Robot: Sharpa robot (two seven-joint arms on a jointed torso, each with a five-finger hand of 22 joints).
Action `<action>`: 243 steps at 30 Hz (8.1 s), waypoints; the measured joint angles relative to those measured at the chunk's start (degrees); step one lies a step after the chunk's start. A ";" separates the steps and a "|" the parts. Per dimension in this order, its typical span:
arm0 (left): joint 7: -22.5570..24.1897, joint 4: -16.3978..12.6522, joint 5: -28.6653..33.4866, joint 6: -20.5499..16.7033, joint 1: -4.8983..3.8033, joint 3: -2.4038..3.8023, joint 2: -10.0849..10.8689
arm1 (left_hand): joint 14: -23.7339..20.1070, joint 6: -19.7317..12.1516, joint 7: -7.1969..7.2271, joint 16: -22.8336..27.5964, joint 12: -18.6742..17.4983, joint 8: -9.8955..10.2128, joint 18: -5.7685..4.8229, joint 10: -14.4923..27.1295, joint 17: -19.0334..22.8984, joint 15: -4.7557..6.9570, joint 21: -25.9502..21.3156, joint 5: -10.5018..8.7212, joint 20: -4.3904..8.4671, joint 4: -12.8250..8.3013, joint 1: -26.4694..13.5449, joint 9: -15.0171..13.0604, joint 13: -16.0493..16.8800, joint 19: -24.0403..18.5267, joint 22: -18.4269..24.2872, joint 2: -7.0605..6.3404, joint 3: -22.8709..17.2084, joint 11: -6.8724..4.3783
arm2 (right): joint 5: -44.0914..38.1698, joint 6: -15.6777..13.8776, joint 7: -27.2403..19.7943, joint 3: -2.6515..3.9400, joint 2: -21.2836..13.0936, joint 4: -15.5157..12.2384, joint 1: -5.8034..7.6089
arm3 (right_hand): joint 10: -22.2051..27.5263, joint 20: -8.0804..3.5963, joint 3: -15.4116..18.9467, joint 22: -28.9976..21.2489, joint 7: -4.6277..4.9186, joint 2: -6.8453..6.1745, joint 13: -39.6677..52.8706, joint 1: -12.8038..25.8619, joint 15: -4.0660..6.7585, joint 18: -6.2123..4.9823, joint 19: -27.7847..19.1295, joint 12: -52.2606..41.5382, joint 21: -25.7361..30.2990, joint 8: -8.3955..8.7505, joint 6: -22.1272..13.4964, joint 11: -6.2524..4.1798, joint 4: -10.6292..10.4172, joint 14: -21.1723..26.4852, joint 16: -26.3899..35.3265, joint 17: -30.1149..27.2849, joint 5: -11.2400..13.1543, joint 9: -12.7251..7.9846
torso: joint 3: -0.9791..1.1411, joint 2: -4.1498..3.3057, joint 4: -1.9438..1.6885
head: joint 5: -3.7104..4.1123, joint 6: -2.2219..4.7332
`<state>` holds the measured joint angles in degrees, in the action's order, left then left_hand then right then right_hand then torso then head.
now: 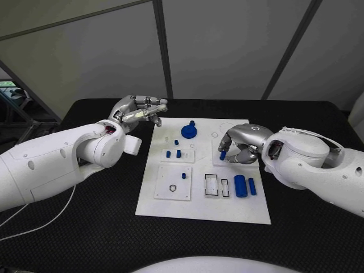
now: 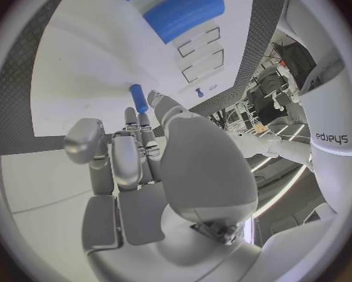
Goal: Assemble the parts on the task board
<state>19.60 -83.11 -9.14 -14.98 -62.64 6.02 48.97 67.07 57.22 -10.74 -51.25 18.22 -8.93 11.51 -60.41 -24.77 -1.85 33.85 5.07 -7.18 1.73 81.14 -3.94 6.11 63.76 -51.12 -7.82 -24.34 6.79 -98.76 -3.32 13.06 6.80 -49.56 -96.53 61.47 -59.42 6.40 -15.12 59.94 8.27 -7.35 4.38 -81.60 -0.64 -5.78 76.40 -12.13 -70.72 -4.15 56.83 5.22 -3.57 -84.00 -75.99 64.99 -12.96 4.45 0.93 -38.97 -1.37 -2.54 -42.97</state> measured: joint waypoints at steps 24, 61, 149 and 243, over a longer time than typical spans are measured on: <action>-0.09 0.14 0.00 0.04 0.00 0.00 -0.20 | -0.01 -0.21 -0.22 0.00 0.00 0.00 0.00 0.20 -0.01 0.00 0.00 0.00 0.00 0.00 0.00 0.00 -0.02 0.00 -0.01 0.00 0.00 -0.21 | -0.33 1.47 -0.11 -0.06 2.61 3.09 -0.07 | -5.91 -0.78 -3.91 2.38 -0.12 1.21 -0.26 -1.21 0.87 0.00 1.65 0.00 -1.65 -0.29 3.31 -1.03 -0.66 0.07 -0.49 0.74 0.87 0.22 | 0.01 0.02 0.08 | -0.30 -0.76; -0.39 0.34 0.00 0.24 0.09 0.00 -0.41 | -0.01 -0.21 -0.21 0.00 0.20 -0.21 0.00 0.19 0.04 -0.01 -0.22 0.00 0.00 0.00 0.01 0.00 0.02 0.00 0.03 -0.01 -0.01 -0.21 | 1.34 -9.87 -1.83 -0.07 1.97 -7.88 -0.10 | -10.83 -1.74 -8.27 9.68 -0.70 2.78 0.85 -2.19 1.69 0.92 4.36 1.52 -6.47 -2.04 8.00 -1.65 1.72 0.06 -0.87 1.34 2.28 1.05 | -0.08 0.06 0.03 | -1.62 -1.45; -0.54 1.35 0.01 1.09 0.06 0.00 -2.39 | -0.01 -0.20 -0.21 0.00 0.52 -0.21 0.00 0.18 0.15 -0.01 -0.22 0.00 0.00 -0.16 0.01 0.00 0.10 0.00 0.12 -0.01 0.15 -0.22 | -4.14 -4.73 -1.47 -7.22 15.74 -0.71 -2.29 | -8.82 -1.27 -8.06 9.32 0.45 -0.10 0.82 0.87 1.25 0.90 4.18 5.95 -6.88 0.56 3.35 -0.52 1.15 0.06 -1.09 0.62 1.32 0.01 | -0.04 0.03 0.10 | -4.38 -3.59; -1.15 0.12 0.01 1.38 0.57 -0.37 -0.43 | -0.01 -0.62 -0.20 0.00 0.81 -0.44 -0.01 0.82 0.31 -0.01 -0.44 0.00 0.00 0.00 -0.22 0.00 0.14 0.00 0.27 0.22 0.63 0.01 | 9.48 -10.78 17.29 -4.53 -10.07 -12.12 -7.38 | -16.31 -3.15 23.25 14.99 -2.71 1.87 61.12 11.55 3.64 1.80 7.05 -54.83 -10.87 -18.63 -3.02 -4.09 -13.21 -0.03 -6.20 8.03 -7.28 10.77 | -0.40 0.66 1.88 | 7.75 -1.69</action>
<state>18.45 -82.98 -9.13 -13.60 -62.07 5.64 48.55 67.05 56.60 -10.95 -51.25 19.03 -9.38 11.50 -59.59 -24.45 -1.86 33.40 5.07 -7.18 1.73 80.91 -3.94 6.26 63.76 -50.86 -7.59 -23.71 6.80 -89.28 -14.10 30.35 2.27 -59.63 -108.64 54.09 -75.73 3.26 8.13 74.93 5.55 -5.47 65.50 -70.05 3.00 -3.98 83.45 -66.96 -81.60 -22.78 53.81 1.13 -16.78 -84.03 -82.19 73.03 -20.24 15.22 0.53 -38.31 0.51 5.21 -44.66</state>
